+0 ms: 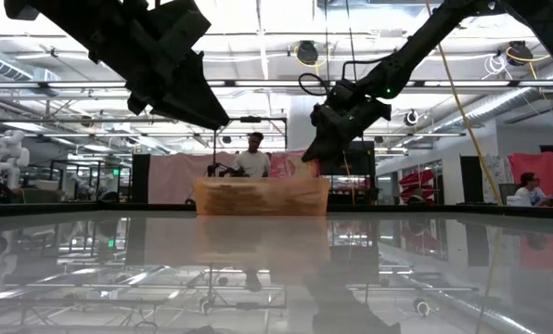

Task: Sort popcorn bags into baskets
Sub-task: Put the red popcorn bag into the orange bin

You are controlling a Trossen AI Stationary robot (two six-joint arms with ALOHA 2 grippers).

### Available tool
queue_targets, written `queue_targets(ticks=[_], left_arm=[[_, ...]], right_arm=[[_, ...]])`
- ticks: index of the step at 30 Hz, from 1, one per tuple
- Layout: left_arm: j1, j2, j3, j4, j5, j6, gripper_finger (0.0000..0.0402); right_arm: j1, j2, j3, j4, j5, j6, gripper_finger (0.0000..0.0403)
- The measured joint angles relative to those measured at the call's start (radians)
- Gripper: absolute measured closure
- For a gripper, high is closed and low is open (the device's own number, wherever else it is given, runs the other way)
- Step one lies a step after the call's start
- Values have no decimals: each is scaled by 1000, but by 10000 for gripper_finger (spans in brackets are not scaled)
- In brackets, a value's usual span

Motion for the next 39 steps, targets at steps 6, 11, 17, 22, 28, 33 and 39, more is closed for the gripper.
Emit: queue_targets(ticks=[6,11,17,22,28,33,39], left_arm=[[0,0,0,0,1,0,282],[0,0,0,-10,25,0,282],[-24,0,0,-128,113,-64,282],[-77,0,0,-217,130,-160,282],[-113,0,0,-205,124,-185,282],[-114,0,0,-203,120,-219,282],[-115,0,0,-203,120,-224,282]], right_arm=[[1,0,0,56,141,-2,227],[2,-2,0,136,179,25,216],[14,-28,0,128,176,99,224],[77,-46,0,22,188,93,236],[172,-28,-58,142,464,18,252],[183,16,-65,247,521,10,279],[168,91,-65,276,518,16,317]])
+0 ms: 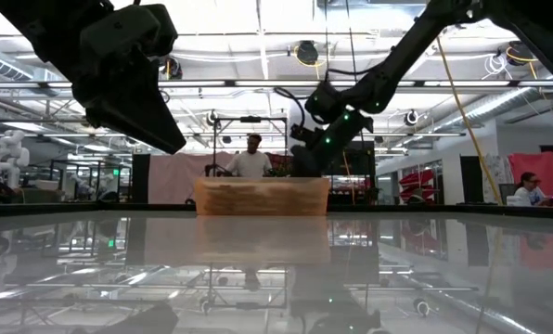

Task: Sort popcorn bags into baskets
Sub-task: Put the red popcorn bag into the orange bin

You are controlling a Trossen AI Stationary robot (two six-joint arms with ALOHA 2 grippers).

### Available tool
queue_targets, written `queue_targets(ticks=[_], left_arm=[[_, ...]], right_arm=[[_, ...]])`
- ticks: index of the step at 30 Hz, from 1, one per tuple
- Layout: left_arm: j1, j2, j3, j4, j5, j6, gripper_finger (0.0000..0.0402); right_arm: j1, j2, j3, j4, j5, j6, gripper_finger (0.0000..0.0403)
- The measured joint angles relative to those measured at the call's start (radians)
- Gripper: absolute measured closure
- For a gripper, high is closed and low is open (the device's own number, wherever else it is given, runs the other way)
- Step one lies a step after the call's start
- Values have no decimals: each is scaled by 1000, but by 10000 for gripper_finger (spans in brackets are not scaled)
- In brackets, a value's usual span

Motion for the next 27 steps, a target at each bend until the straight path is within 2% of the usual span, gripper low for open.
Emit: queue_targets(ticks=[8,15,18,21,23,27], left_arm=[[-5,0,0,-1,0,6,282],[-44,-2,0,-20,3,3,282],[-72,-2,0,-44,65,-22,282],[-113,-2,0,-54,198,-70,281],[-150,-2,0,-38,294,-95,276],[-237,-3,0,-30,342,-180,242]], right_arm=[[35,-5,0,2,-2,-3,335],[98,-152,0,-107,-4,19,335],[145,-226,-12,-184,-51,29,335],[207,-321,-91,-180,-119,25,335],[258,-391,-178,-132,-117,23,335],[367,-537,-402,79,-109,-8,335]])
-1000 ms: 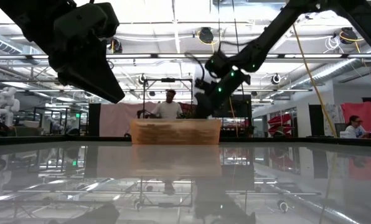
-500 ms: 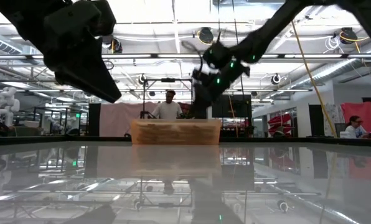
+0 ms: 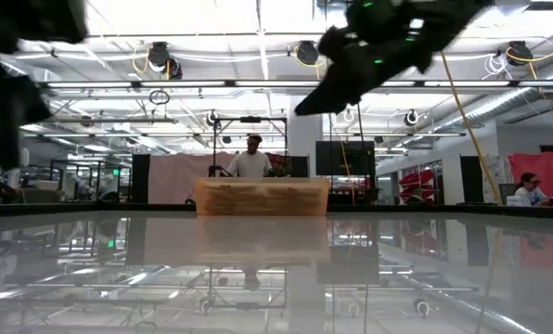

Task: Sort popcorn bags into baskets
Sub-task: Put the red popcorn bag into the orange bin

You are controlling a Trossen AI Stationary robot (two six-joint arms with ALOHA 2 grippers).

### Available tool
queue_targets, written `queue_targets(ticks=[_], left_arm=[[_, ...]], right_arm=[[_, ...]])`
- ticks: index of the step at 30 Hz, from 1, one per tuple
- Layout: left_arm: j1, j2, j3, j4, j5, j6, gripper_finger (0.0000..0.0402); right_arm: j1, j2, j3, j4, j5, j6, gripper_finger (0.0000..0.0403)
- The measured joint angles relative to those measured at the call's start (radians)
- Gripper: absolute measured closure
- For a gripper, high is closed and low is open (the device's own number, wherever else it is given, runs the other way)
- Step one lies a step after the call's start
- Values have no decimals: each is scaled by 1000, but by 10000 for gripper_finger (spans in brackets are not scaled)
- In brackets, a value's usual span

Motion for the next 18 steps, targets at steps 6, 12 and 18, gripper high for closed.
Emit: queue_targets(ticks=[6,12,18], left_arm=[[-118,0,0,0,-4,-115,150],[-221,0,0,-14,-3,-155,96],[-268,61,1,-80,55,-223,126]], right_arm=[[137,-135,-306,375,5,59,335],[254,-163,-423,449,113,73,335],[331,-150,-452,437,162,122,334]])
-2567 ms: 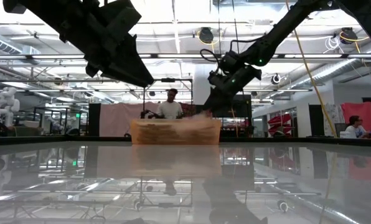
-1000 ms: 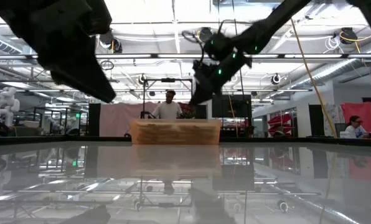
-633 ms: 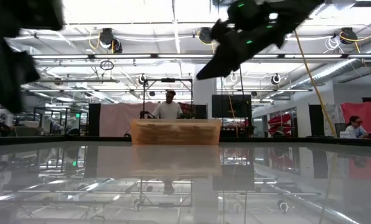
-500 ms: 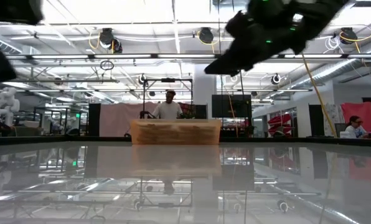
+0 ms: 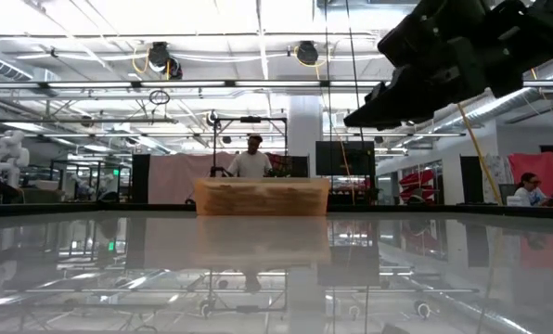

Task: Sort popcorn bags into baskets
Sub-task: Put the red popcorn bag into the orange bin

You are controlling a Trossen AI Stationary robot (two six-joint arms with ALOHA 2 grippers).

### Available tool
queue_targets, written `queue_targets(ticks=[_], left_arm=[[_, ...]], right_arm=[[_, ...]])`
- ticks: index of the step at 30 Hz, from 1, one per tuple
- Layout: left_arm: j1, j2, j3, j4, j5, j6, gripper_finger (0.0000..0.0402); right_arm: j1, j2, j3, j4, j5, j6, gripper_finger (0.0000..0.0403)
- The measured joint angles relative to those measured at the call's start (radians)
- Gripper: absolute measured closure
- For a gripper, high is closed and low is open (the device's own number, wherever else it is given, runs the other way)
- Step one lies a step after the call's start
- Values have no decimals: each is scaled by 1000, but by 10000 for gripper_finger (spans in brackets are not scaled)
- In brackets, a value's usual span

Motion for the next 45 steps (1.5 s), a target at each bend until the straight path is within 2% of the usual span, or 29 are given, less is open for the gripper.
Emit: queue_targets(ticks=[5,10,12,14,19,23,26,31,35,40,43,45], left_arm=[[27,45,6,-54,-55,43,183],[131,51,2,-78,-264,244,223],[192,52,9,-78,-310,302,229],[246,51,23,-80,-303,337,230],[299,51,54,-72,-150,374,230],[251,51,56,15,-140,318,201],[188,50,56,57,-216,293,157],[112,73,56,25,-317,187,89],[91,137,56,30,-372,229,81],[97,214,61,32,-409,342,123],[101,241,64,21,-404,360,176],[100,245,64,15,-406,371,226]], right_arm=[[31,0,-11,8,58,2,334],[39,-1,-12,15,78,2,334],[39,-1,-12,21,78,3,334],[39,-1,-12,33,78,13,334],[39,-1,-12,33,78,28,334],[39,-1,-12,33,118,33,334],[38,-1,-12,33,158,32,335],[36,-1,-12,36,158,28,335],[36,-1,-12,36,157,20,335],[36,-1,-33,73,157,9,335],[36,-1,-48,83,157,25,335],[36,-1,-55,87,157,38,335]])
